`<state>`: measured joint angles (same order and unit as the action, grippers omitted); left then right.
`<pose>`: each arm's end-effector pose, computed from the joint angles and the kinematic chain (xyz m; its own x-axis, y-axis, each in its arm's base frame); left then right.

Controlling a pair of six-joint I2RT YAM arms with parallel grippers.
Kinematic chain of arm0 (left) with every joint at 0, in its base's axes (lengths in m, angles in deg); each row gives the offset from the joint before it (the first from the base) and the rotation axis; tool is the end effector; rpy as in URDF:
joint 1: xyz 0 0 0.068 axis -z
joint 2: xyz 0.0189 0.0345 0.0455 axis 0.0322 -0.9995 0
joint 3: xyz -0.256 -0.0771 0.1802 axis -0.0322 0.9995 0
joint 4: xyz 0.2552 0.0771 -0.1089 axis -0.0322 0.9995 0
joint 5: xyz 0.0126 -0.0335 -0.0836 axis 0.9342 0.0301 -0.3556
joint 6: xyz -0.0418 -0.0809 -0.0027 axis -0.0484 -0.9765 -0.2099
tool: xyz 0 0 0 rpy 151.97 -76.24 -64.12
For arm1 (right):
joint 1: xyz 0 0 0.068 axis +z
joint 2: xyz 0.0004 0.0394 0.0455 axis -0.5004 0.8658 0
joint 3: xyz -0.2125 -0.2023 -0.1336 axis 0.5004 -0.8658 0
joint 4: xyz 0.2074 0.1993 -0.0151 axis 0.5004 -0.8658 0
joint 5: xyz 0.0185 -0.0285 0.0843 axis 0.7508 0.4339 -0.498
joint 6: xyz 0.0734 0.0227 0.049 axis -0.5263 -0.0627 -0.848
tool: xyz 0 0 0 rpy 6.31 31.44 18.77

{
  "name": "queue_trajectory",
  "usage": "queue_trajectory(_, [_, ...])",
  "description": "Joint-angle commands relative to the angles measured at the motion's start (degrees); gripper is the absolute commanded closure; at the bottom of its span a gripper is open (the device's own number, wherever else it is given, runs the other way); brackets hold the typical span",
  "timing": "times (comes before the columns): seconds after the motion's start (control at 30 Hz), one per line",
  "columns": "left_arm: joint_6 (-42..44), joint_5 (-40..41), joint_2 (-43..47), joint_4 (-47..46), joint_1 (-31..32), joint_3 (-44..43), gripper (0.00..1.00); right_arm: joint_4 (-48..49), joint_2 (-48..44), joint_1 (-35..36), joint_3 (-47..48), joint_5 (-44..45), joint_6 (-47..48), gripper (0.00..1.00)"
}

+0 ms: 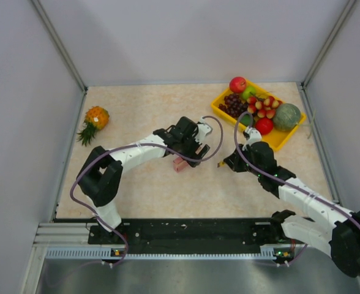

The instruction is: Unpack the express box

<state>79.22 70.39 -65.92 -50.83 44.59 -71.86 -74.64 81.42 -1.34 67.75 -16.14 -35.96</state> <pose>0.3149 -0.3039 0.2156 -0.5428 0.5956 -0.5921 0.7635 0.6437 -0.0524 0.2167 0.1251 0.2215 -0.6071 0.1690 -0.7764 -0.2965 0.8584 0.4187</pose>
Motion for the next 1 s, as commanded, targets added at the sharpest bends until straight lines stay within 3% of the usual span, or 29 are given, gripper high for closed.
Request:
queue_trajectory(0.0, [-3.3,-1.4,3.7,-1.7,-0.2,-1.7,0.11,-4.1,0.5,-0.7,4.7,3.8,-2.8,1.0])
queue_trajectory(0.03, [-3.5,-1.3,5.1,-2.3,-0.2,-1.2,0.01,-5.8,1.3,-0.8,5.3,3.9,-3.4,1.0])
queue_trajectory(0.27, [-7.1,6.9,19.2,-12.4,-0.2,8.4,0.01,-8.4,4.8,-0.8,9.0,-0.1,-7.4,1.0])
queue_trajectory(0.33, [-9.2,14.3,24.5,-14.7,-0.2,11.6,0.01,-8.9,6.1,-1.0,10.1,-1.9,-9.1,1.0])
queue_trajectory(0.4, [-11.0,20.1,28.9,-17.0,-0.9,13.4,0.01,-9.1,8.5,-1.4,11.0,-5.8,-9.9,1.0])
queue_trajectory(0.5, [-15.1,20.6,32.9,-18.4,-4.3,16.2,0.01,-9.1,12.7,-1.6,12.0,-12.5,-10.5,1.0])
queue_trajectory(0.6, [-22.6,13.9,34.5,-17.1,-11.0,17.7,0.01,-11.1,18.4,-1.8,13.7,-20.5,-10.1,1.0])
queue_trajectory(0.7, [-24.0,1.9,33.1,-16.6,-17.8,19.6,0.01,-13.2,24.0,-1.9,15.0,-24.9,-10.3,0.98])
queue_trajectory(0.73, [-23.2,-2.5,32.7,-15.4,-18.7,19.6,0.01,-14.4,24.9,-2.0,15.3,-25.4,-10.4,0.97])
queue_trajectory(0.87, [-21.2,-6.6,30.9,-13.9,-18.8,19.8,0.01,-17.3,28.1,-2.0,16.8,-24.6,-10.4,0.9])
queue_trajectory(0.97, [-21.0,-10.0,28.1,-11.4,-18.8,18.4,0.01,-20.5,30.6,-2.1,18.8,-21.8,-10.7,0.74])
